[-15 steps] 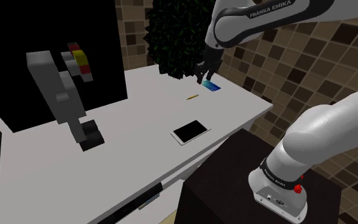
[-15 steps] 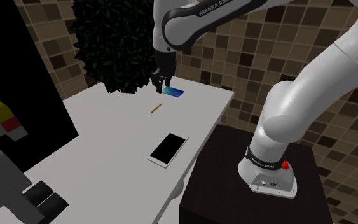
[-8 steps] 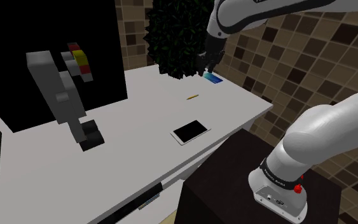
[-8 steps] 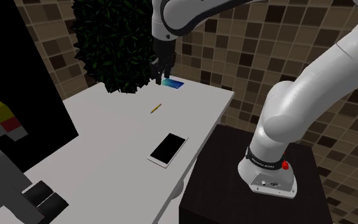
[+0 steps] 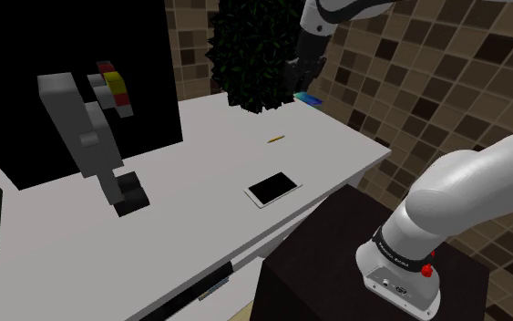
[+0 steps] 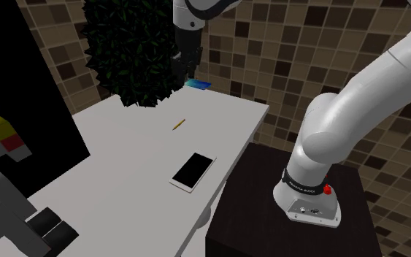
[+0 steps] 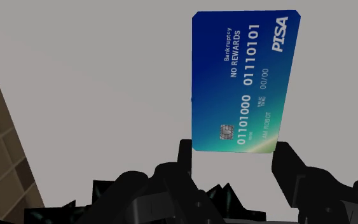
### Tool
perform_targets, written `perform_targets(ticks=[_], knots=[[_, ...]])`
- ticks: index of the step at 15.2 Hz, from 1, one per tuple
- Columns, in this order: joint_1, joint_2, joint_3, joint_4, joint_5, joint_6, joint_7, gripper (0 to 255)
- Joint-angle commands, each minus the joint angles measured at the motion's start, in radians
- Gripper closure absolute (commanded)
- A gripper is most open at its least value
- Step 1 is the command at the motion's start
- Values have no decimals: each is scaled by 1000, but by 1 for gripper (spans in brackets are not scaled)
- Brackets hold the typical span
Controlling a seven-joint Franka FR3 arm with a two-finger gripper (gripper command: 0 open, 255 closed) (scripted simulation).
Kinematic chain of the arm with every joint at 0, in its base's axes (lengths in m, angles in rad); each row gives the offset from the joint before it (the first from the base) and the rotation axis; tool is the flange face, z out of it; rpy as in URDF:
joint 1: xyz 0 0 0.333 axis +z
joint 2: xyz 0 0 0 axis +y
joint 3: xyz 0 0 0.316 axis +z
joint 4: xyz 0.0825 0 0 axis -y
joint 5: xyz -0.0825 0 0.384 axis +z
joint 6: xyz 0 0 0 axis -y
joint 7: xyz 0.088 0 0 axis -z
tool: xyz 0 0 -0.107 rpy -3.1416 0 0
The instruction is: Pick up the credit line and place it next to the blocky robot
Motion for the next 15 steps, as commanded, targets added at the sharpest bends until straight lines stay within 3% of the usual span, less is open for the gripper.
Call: perform_targets(ticks=[1,15], knots=[[0,-2,-1,26,0,-28,-2,255],[-1,14,-1,228,1,-214,-7,255]])
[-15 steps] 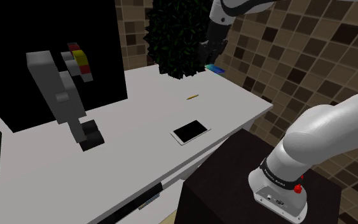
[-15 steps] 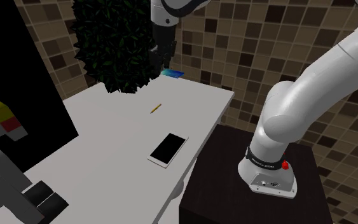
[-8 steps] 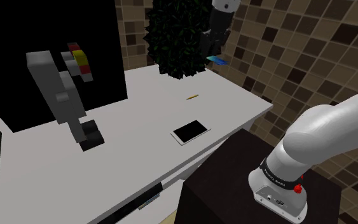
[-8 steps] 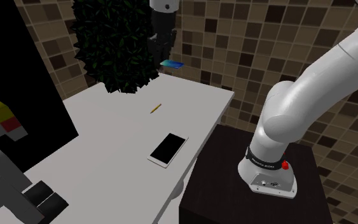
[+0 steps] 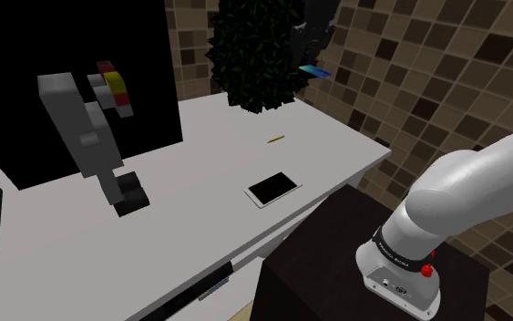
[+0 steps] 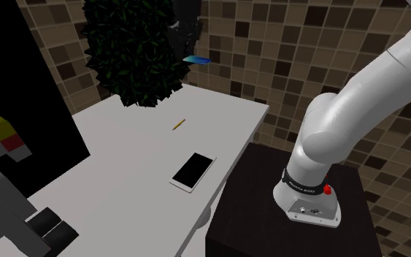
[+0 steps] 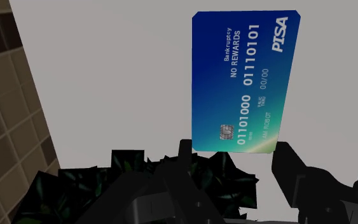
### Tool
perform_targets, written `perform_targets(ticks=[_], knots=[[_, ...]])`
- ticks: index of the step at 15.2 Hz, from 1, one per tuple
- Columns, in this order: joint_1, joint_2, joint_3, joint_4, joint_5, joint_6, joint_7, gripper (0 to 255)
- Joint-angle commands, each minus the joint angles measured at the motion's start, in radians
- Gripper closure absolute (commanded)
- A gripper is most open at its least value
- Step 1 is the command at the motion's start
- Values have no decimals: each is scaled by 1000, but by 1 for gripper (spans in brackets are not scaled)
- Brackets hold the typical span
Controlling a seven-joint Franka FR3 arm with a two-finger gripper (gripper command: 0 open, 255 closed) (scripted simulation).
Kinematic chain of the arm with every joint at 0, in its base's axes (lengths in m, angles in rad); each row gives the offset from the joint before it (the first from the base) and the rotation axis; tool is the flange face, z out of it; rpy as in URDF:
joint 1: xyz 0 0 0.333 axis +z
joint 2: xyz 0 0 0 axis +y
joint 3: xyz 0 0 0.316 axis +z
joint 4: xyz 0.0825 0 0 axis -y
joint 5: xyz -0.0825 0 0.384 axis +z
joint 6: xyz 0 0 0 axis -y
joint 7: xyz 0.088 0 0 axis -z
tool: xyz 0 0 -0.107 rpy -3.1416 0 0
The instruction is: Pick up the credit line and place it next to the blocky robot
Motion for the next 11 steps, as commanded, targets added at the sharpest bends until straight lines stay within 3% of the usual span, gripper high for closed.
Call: perform_targets(ticks=[1,11], knots=[[0,9,0,35,0,-27,-1,255],[-1,47,0,206,-1,-159,-5,255]])
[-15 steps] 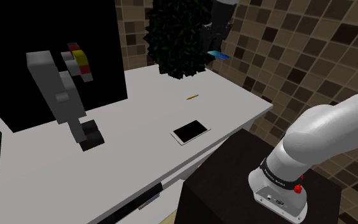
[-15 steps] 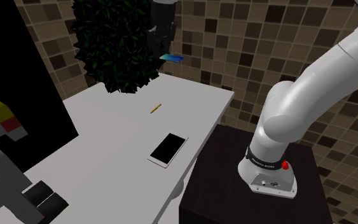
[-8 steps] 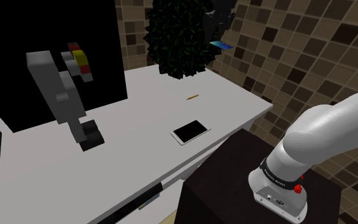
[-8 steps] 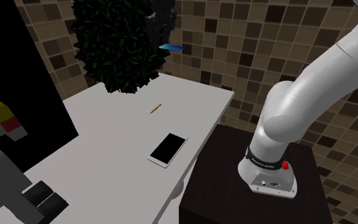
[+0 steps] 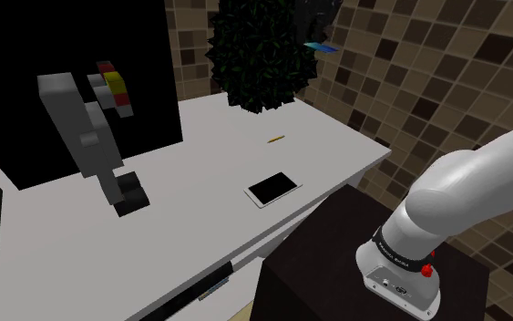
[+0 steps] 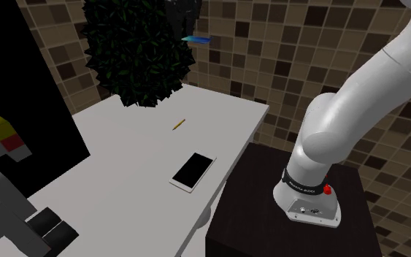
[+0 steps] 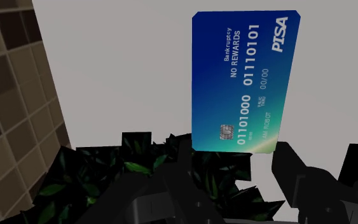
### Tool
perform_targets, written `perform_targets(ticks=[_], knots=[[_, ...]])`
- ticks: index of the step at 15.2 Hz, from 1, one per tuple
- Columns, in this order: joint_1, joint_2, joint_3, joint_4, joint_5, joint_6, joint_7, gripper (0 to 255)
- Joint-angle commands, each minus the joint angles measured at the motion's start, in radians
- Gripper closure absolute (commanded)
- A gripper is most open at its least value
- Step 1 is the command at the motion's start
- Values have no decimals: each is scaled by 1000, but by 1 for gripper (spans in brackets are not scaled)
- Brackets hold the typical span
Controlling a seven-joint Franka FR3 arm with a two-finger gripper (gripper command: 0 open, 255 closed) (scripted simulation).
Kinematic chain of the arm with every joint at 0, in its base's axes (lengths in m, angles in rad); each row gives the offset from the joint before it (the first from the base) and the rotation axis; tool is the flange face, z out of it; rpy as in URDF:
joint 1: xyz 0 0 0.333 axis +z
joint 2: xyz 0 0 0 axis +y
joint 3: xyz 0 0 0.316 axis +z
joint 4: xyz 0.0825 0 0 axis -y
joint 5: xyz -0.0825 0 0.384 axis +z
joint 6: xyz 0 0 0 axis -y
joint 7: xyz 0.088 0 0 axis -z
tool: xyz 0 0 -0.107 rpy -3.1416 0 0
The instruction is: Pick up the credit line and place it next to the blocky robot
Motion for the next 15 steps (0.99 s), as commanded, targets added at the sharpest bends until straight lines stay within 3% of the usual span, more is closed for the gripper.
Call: perform_targets(ticks=[1,6,15], knots=[[0,10,1,38,0,-29,0,255],[0,34,1,118,0,-84,-1,255],[59,174,162,258,9,-91,218,255]])
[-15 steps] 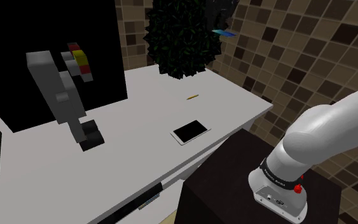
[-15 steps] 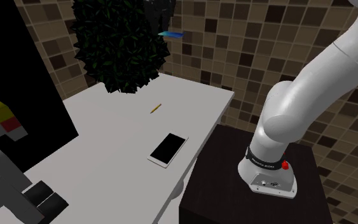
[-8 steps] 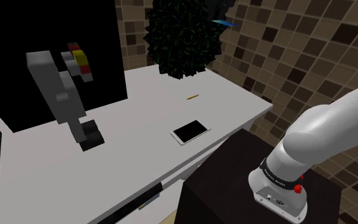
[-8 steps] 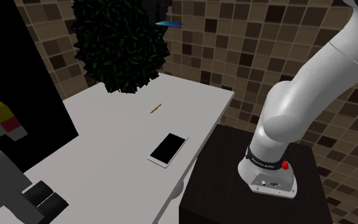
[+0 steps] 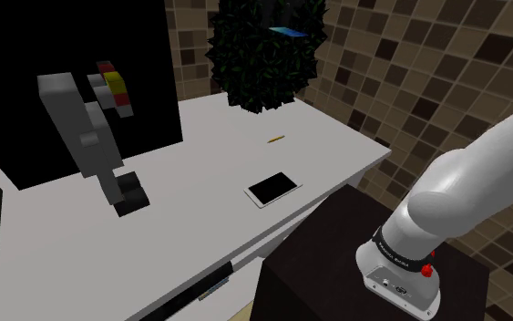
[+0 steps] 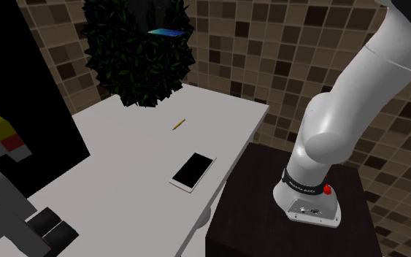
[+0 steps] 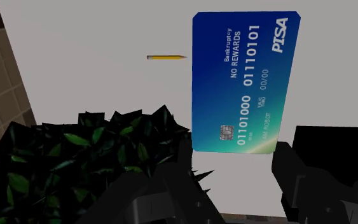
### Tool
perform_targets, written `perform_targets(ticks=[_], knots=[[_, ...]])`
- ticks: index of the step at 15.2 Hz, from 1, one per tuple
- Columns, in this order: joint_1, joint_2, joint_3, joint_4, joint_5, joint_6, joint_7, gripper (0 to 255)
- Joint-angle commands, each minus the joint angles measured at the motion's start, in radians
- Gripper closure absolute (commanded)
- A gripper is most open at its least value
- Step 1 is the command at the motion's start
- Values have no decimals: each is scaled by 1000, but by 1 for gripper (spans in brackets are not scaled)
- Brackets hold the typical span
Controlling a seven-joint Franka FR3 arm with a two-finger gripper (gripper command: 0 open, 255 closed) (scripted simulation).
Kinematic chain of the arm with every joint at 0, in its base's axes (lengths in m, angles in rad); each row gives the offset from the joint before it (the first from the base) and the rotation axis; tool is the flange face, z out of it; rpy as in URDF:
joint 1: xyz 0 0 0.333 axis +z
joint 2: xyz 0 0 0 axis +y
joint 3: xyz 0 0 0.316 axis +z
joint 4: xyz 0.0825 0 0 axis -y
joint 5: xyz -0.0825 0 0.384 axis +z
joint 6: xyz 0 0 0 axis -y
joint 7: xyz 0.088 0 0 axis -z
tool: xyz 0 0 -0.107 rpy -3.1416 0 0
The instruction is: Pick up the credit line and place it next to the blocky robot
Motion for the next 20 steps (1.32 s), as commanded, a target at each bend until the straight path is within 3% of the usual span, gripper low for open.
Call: perform_targets(ticks=[1,10,16,20], knots=[[14,42,36,44,-4,-4,52,255],[100,292,189,321,-84,-57,282,255],[229,551,266,648,-215,-163,431,255],[207,502,259,523,-188,-82,430,255]])
